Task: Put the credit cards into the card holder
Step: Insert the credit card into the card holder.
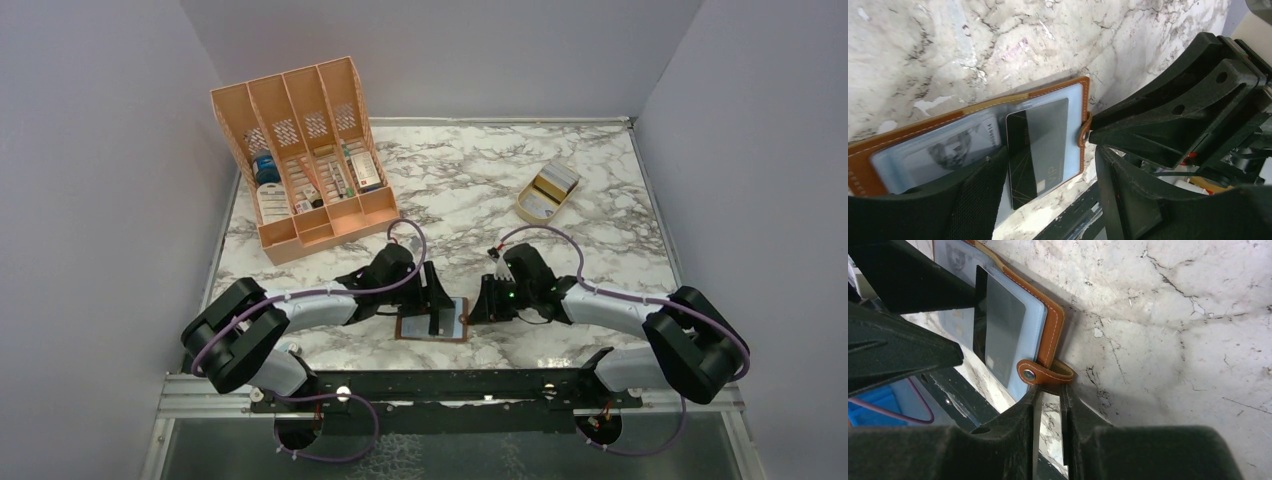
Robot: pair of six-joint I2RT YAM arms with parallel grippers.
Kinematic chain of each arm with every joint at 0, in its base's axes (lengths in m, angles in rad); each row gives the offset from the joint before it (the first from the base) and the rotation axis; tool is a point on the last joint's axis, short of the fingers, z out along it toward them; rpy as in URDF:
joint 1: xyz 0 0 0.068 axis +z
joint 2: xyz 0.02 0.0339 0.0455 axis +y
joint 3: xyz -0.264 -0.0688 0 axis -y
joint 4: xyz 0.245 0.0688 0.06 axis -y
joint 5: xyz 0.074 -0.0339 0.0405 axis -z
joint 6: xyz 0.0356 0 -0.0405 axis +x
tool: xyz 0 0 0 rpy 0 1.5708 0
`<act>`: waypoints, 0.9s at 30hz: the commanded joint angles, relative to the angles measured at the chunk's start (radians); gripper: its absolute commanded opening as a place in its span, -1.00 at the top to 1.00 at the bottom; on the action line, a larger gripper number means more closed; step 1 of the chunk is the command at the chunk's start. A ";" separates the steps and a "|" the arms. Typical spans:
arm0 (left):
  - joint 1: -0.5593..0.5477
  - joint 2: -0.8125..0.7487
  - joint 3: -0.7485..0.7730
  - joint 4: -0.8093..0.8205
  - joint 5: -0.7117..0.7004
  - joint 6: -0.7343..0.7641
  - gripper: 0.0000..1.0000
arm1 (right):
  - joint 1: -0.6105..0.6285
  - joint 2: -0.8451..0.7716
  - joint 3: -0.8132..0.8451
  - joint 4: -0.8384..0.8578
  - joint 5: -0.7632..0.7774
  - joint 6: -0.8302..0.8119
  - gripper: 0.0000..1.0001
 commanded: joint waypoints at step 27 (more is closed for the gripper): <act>-0.084 0.049 0.117 -0.004 -0.028 -0.067 -0.29 | 0.007 -0.065 -0.058 0.055 0.108 0.086 0.50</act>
